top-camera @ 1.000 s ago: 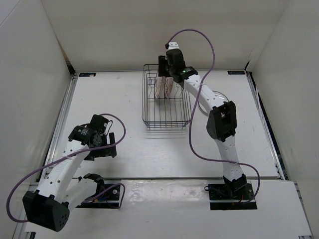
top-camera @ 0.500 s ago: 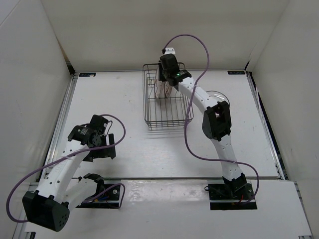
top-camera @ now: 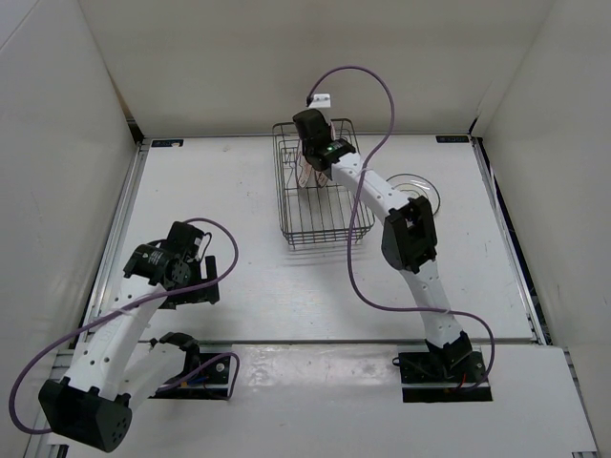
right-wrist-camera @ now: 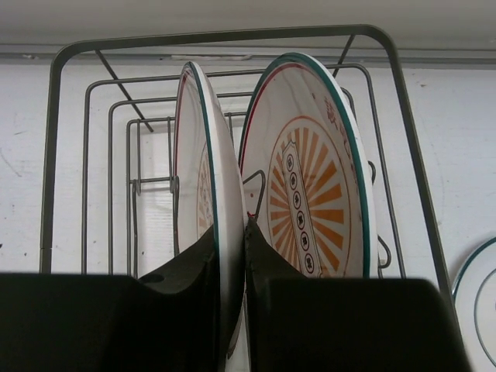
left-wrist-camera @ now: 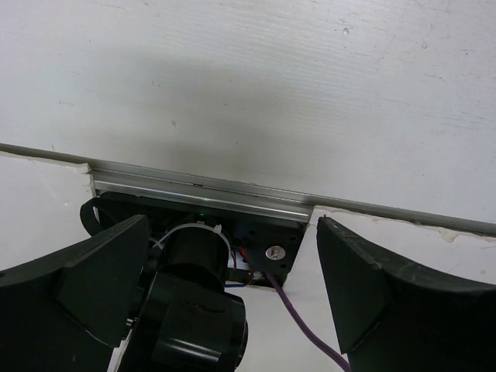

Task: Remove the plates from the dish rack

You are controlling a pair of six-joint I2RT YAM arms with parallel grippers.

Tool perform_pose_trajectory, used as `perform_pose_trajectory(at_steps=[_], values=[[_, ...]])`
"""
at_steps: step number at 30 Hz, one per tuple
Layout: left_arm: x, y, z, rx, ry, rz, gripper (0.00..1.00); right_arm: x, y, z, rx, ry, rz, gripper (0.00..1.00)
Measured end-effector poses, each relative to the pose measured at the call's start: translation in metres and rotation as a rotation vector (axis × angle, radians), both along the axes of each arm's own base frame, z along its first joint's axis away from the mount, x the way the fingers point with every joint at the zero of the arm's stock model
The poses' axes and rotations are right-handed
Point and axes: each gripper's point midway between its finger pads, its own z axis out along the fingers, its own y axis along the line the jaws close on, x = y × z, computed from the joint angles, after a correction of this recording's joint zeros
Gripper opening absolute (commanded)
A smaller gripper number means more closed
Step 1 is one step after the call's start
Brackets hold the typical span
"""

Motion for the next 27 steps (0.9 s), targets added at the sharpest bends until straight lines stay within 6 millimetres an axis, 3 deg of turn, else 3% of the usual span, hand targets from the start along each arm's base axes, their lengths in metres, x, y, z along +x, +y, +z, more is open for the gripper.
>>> perform_pose_trajectory(at_steps=[5, 7, 10, 12, 16, 17, 18, 19, 21, 23, 25, 27], values=[[0.0, 0.0, 0.0, -0.003, -0.002, 0.0, 1.0, -0.002, -0.002, 0.01, -0.033, -0.027, -0.013, 0.0], [0.0, -0.001, 0.001, -0.006, -0.004, 0.001, 1.0, -0.003, -0.005, 0.023, -0.031, -0.046, -0.019, 0.0], [-0.001, -0.001, 0.001, -0.012, -0.009, 0.005, 1.0, -0.008, -0.016, 0.061, -0.018, -0.094, -0.032, 0.0], [-0.002, -0.002, 0.0, -0.017, -0.009, 0.008, 1.0, -0.018, -0.028, 0.101, 0.022, -0.143, -0.041, 0.0], [-0.006, -0.003, -0.003, -0.029, 0.001, 0.01, 1.0, -0.052, -0.057, 0.208, 0.152, -0.307, -0.07, 0.0], [-0.007, -0.004, -0.003, -0.033, 0.002, 0.01, 1.0, -0.059, -0.065, 0.224, 0.174, -0.334, -0.088, 0.0], [-0.007, -0.004, -0.003, -0.036, 0.003, 0.01, 1.0, -0.077, -0.083, 0.256, 0.221, -0.38, -0.111, 0.0], [-0.008, -0.005, -0.003, -0.039, 0.002, 0.012, 1.0, -0.09, -0.098, 0.276, 0.262, -0.407, -0.133, 0.0], [-0.009, -0.006, -0.003, -0.047, -0.001, 0.011, 1.0, -0.114, -0.142, 0.297, 0.338, -0.438, -0.206, 0.0], [-0.01, -0.007, -0.003, -0.057, -0.006, 0.011, 1.0, -0.139, -0.203, 0.29, 0.411, -0.444, -0.322, 0.0], [-0.014, -0.008, -0.006, -0.067, -0.002, 0.01, 1.0, -0.175, -0.271, 0.248, 0.439, -0.409, -0.477, 0.0], [-0.017, -0.011, -0.008, -0.076, 0.003, -0.002, 1.0, -0.214, -0.316, 0.19, 0.43, -0.326, -0.614, 0.0]])
